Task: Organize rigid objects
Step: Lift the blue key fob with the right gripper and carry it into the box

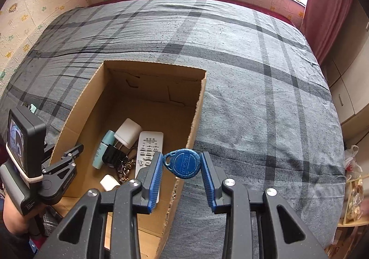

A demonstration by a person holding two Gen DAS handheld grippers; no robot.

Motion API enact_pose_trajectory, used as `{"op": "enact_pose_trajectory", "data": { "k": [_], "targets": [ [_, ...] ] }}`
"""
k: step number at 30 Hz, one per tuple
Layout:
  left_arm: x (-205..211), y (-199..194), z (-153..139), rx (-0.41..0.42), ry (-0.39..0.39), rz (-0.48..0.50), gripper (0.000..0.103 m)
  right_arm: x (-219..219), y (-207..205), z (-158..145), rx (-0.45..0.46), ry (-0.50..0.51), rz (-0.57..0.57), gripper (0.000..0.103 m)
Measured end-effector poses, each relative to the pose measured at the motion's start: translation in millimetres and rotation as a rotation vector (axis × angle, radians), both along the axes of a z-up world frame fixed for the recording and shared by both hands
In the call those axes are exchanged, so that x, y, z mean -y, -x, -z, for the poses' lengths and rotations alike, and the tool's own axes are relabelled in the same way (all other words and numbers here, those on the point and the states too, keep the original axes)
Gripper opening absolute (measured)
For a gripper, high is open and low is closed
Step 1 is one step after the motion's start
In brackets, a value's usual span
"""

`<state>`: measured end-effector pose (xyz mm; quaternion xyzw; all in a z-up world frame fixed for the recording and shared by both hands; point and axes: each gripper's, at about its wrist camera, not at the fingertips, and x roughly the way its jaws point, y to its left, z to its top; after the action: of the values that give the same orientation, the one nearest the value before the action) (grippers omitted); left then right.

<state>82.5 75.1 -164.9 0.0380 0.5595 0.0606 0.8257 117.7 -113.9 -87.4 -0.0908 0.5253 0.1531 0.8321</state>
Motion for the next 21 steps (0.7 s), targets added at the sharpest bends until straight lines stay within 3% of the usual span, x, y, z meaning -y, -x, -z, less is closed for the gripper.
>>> {"op": "enact_pose_trajectory", "data": {
  "k": [21],
  "targets": [
    [0,1,2,0.003,0.002,0.003,0.015,-69,-10,54,-0.096,-0.012,-0.113,0.035]
  ]
}}
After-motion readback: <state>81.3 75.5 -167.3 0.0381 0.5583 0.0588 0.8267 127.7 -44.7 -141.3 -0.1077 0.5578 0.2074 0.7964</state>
